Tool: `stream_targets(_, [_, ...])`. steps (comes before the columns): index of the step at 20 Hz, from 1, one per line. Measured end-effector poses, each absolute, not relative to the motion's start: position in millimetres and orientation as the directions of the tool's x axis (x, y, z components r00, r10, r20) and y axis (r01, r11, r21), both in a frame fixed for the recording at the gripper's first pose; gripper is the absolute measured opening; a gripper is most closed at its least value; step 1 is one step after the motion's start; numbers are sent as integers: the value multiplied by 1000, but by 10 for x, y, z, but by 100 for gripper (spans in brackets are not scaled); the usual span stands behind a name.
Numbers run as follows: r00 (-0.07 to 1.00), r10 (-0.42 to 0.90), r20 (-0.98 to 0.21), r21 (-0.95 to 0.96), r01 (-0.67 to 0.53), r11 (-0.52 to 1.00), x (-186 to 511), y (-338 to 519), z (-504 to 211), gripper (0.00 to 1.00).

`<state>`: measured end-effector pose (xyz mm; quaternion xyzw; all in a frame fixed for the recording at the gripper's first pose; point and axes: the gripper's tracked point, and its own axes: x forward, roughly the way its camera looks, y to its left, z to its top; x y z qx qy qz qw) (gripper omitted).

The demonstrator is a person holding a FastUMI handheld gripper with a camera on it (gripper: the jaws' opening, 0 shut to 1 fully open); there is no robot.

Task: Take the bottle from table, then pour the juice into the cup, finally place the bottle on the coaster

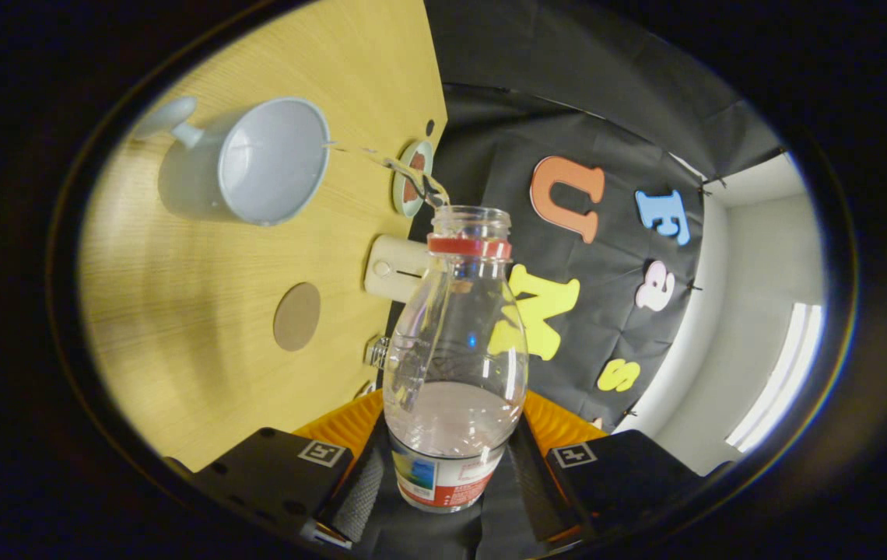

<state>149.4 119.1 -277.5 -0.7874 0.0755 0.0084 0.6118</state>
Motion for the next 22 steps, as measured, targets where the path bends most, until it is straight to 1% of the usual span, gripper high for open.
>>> stream_targets(22, [985, -139, -101, -941, -140, -309, 1485, 989, -2754, 81])
